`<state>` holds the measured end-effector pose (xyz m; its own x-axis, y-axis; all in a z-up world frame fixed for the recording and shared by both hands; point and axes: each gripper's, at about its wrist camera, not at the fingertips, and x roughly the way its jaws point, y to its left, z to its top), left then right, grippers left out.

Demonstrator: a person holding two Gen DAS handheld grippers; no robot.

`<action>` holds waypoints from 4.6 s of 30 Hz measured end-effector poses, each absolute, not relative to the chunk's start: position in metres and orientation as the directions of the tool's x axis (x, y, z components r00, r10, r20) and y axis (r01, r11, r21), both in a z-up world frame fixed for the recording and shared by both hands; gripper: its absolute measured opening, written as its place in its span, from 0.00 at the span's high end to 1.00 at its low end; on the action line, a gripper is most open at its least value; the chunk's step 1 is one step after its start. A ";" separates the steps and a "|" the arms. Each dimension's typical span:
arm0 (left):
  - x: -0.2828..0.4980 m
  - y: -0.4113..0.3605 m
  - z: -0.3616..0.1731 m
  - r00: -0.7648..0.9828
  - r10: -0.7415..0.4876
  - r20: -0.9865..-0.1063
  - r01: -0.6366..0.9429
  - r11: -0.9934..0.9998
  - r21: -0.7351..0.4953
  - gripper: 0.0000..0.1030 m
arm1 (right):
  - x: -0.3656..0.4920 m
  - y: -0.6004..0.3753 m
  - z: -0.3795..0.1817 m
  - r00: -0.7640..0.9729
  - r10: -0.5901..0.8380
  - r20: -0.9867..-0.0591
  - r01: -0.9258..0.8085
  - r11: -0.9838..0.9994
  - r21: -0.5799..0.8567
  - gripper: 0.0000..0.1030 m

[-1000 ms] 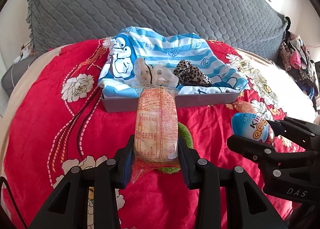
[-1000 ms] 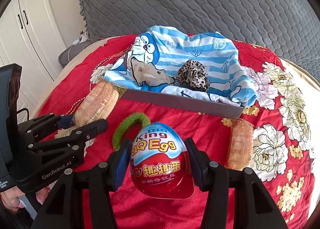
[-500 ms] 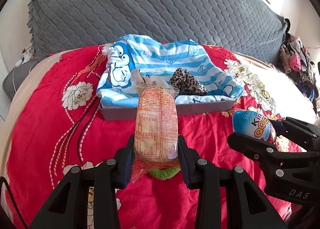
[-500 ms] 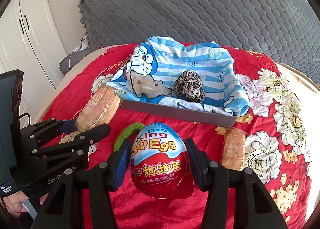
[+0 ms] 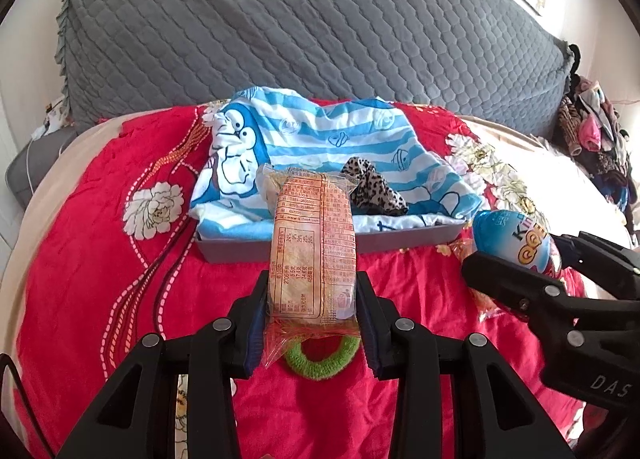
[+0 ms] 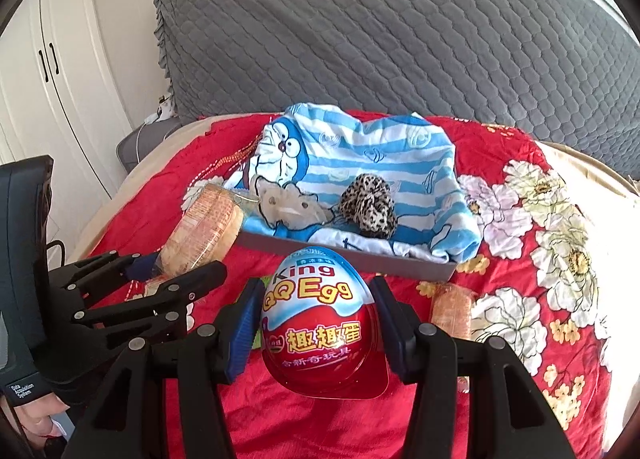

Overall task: Organize objects
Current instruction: 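Lift the snack bar and King QQ Egg and carry both over the gray tray, then lower snack bar and egg onto the striped shirt and open both grippers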

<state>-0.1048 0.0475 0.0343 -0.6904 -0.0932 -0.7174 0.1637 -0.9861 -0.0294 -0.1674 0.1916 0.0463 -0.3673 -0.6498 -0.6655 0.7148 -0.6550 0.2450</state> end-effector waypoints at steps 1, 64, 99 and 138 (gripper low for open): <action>-0.106 0.048 0.035 -0.691 -0.089 -0.717 0.161 -0.986 -0.032 0.60 | -0.169 0.192 0.049 -0.373 -0.652 -0.660 0.715 -0.655 0.244 0.48; -0.203 0.027 0.020 -0.702 -0.076 -0.708 0.185 -0.980 -0.078 0.60 | -0.254 0.156 0.034 -0.460 -0.660 -0.594 0.679 -0.693 0.244 0.48; -0.256 0.020 0.012 -0.677 -0.102 -0.728 0.186 -0.982 -0.035 0.60 | -0.308 0.127 0.015 -0.456 -0.596 -0.661 0.670 -0.719 0.185 0.48; -0.305 0.015 -0.049 -0.573 -0.122 -0.811 0.214 -0.977 -0.005 0.60 | -0.345 0.088 -0.054 -0.381 -0.497 -0.780 0.674 -0.727 0.134 0.48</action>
<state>-0.3055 0.0150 -0.0489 -0.5730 -0.1216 -0.8105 0.2142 -0.9768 -0.0049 -0.3449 0.0875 -0.0543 -0.3809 -0.4968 -0.7799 0.6739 -0.7267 0.1338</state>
